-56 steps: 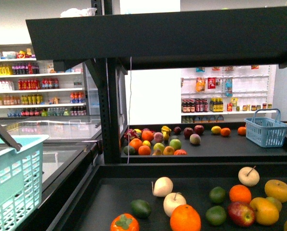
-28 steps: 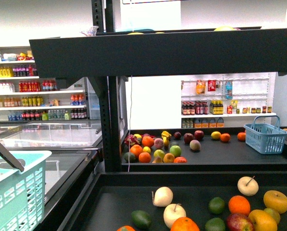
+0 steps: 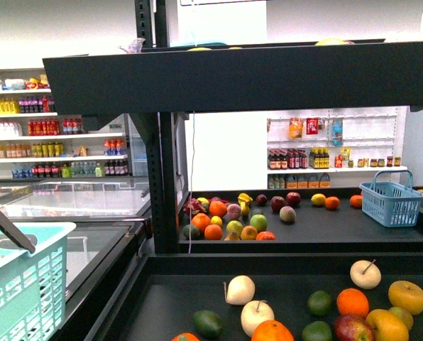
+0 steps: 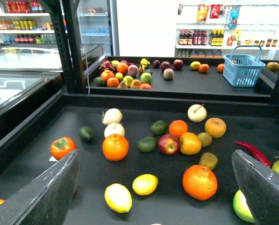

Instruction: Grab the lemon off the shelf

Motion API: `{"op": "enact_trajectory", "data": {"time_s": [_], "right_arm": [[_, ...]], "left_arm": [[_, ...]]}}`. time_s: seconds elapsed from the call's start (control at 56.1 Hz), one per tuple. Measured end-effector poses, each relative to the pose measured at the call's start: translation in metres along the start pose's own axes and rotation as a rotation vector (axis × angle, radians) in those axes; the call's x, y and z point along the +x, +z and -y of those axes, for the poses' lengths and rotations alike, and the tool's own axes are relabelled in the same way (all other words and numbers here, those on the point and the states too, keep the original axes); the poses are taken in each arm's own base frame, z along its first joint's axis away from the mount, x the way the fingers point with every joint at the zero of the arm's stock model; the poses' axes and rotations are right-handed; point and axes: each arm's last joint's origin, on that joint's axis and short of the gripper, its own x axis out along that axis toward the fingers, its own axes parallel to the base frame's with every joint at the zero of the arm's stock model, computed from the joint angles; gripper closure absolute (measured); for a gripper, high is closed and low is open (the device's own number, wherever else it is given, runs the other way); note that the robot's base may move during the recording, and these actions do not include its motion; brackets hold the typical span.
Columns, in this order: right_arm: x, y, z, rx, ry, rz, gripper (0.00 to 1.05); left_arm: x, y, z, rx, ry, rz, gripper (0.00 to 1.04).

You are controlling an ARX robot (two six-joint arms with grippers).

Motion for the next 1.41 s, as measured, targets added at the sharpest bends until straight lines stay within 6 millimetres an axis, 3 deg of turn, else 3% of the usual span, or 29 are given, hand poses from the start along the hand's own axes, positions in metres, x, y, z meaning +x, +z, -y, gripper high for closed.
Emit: {"op": "enact_trajectory", "data": {"time_s": [0.232,0.695,0.962,1.211,1.407], "right_arm": [[0.0,0.0,0.0,0.0,0.0,0.0,0.07],[0.0,0.0,0.0,0.0,0.0,0.0,0.07],[0.0,0.0,0.0,0.0,0.0,0.0,0.07],[0.0,0.0,0.0,0.0,0.0,0.0,0.07],[0.0,0.0,0.0,0.0,0.0,0.0,0.07]], "left_arm": [[0.033,0.047,-0.032,-0.127,0.104,0.044,0.08],[0.094,0.103,-0.072,-0.192,0.125,0.13,0.08],[0.127,0.119,-0.084,-0.228,0.14,0.174,0.08],[0.152,0.121,-0.103,-0.266,0.212,0.199,0.08],[0.169,0.124,-0.098,-0.25,0.185,0.209,0.08]]}}
